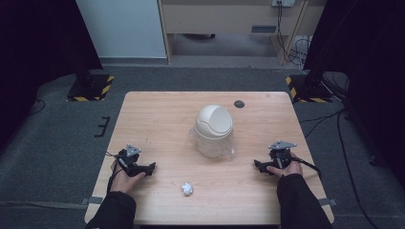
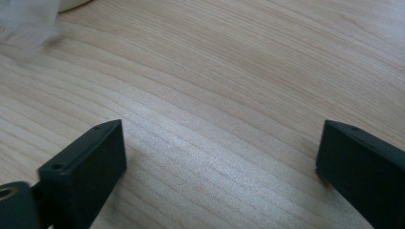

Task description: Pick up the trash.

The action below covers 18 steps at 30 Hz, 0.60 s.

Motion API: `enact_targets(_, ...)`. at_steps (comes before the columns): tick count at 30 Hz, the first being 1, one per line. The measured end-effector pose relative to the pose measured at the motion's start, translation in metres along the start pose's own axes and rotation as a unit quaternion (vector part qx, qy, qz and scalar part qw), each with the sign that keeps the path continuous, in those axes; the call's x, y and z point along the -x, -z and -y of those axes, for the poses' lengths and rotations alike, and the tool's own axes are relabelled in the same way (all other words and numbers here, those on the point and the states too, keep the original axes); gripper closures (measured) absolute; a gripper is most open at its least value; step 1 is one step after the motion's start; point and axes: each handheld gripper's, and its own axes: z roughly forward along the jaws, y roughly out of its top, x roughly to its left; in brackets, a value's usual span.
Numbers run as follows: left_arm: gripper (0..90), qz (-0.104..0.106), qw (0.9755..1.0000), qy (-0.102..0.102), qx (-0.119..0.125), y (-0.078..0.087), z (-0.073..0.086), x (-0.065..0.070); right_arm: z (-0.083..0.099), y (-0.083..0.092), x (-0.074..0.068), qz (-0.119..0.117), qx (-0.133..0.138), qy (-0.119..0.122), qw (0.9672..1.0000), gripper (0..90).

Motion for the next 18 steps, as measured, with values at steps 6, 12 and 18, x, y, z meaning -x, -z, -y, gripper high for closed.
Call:
enact_targets(6, 0.0, 0.0, 1.0, 0.0, -0.001, 0.001, 0.001, 0.003, -0.005, 0.003, 0.002, -0.008, -0.01, 0.002, 0.9999, 16.7)
enact_targets(12, 0.0, -0.002, 1.0, 0.001, 0.0, 0.001, 0.001, 0.006, -0.007, 0.006, 0.003, -0.014, -0.01, -0.005, 0.9998, 17.9)
enact_targets(18, 0.0, -0.004, 1.0, 0.004, -0.001, 0.002, 0.002, 0.008, -0.013, 0.013, 0.003, -0.016, 0.021, -0.017, 0.9995, 17.9)
